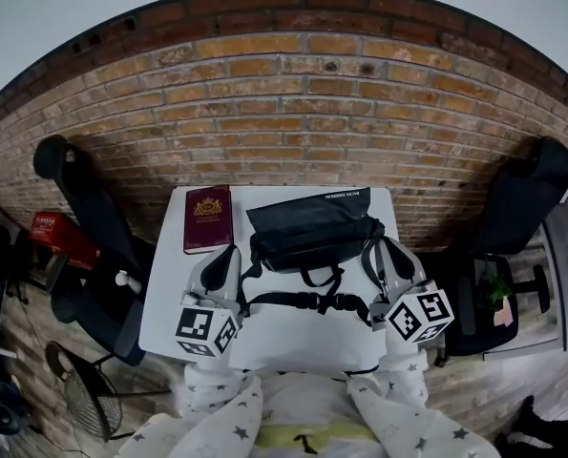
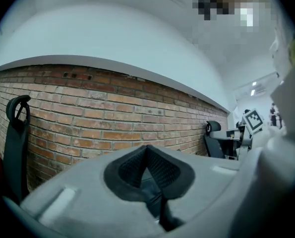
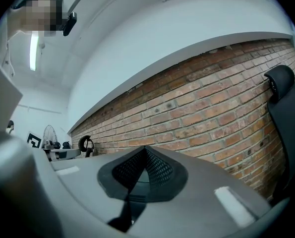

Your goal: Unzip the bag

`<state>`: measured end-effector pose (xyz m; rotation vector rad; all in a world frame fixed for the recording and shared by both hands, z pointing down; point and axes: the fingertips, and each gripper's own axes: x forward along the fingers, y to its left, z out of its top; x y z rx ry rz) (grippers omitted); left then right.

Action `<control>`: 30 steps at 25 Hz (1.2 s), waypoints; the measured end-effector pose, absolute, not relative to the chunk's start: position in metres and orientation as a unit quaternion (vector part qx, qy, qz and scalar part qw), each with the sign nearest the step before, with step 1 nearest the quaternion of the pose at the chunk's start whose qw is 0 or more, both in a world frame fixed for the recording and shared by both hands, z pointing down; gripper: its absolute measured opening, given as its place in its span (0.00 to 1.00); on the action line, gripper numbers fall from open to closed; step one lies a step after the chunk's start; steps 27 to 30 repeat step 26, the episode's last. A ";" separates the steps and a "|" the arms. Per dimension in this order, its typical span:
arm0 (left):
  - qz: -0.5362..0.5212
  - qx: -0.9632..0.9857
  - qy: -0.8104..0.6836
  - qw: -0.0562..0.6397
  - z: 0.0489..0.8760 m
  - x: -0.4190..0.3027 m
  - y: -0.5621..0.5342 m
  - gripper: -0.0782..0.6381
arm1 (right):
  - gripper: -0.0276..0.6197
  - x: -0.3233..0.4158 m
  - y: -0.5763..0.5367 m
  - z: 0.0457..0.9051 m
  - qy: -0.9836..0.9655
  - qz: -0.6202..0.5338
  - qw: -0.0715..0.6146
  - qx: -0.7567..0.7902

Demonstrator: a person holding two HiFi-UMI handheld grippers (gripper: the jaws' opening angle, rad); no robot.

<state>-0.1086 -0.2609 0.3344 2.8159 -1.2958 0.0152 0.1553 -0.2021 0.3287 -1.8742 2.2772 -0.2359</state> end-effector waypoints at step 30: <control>0.018 0.898 -0.439 -0.006 0.327 -0.122 -0.257 0.11 | 0.05 0.158 -0.191 0.322 0.763 -0.056 0.098 -0.636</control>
